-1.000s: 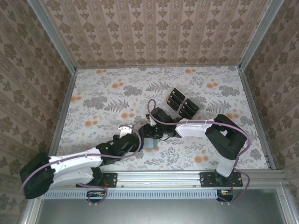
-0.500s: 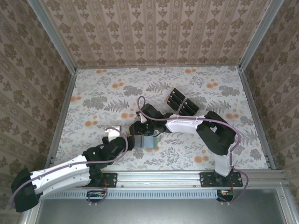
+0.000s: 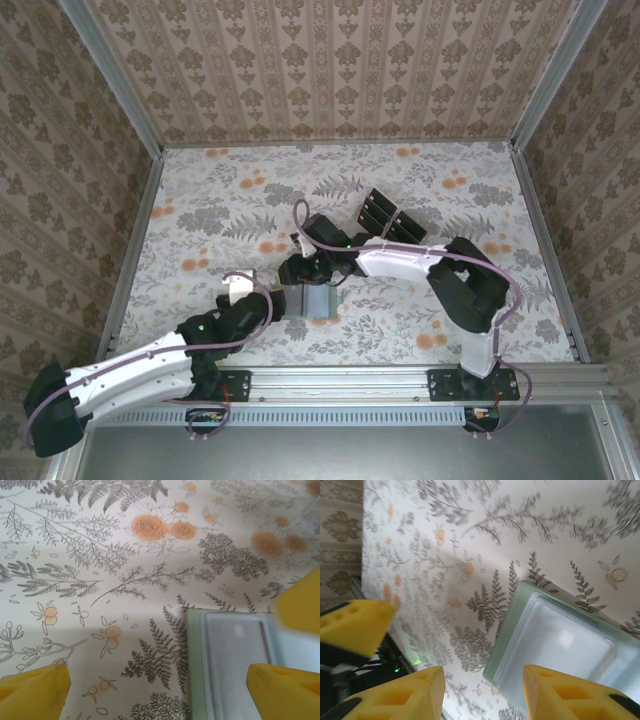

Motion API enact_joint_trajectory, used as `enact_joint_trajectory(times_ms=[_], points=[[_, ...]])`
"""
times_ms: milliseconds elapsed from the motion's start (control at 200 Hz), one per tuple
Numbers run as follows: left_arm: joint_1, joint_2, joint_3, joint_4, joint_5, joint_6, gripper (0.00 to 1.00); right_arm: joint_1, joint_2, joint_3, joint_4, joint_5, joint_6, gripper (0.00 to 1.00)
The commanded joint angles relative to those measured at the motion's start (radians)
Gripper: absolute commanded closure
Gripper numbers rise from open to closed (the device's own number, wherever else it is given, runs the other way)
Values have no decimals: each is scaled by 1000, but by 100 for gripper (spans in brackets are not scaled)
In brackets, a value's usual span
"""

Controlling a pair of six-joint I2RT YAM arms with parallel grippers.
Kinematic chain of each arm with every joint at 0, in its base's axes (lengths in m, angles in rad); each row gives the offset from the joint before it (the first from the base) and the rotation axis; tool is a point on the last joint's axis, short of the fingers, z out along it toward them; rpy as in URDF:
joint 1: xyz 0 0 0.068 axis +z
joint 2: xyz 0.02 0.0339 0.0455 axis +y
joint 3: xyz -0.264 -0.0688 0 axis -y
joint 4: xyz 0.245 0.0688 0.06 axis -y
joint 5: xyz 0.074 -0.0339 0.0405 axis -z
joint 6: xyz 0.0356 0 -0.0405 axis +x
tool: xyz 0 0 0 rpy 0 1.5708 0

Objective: Put the credit cards into the card holder
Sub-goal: Pick up the credit card from the storage box.

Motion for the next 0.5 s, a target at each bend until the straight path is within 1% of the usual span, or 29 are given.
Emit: enact_joint_trajectory(times_ms=[0,120,200,320,415,495], points=[[34,38,30,-26,26,-14,0,-69,-163,-2,-138,80,-115,54],[82,95,72,-30,70,22,0,-148,-268,-16,-330,254,-240,54],[115,134,101,-33,103,53,0,-196,-317,-27,-445,400,-315,54],[159,182,140,-28,149,92,0,-252,-356,-45,-556,578,-400,54],[179,216,159,-16,177,116,0,-281,-368,-61,-599,670,-440,55],[189,240,171,0,198,128,0,-292,-359,-69,-617,718,-466,56]])
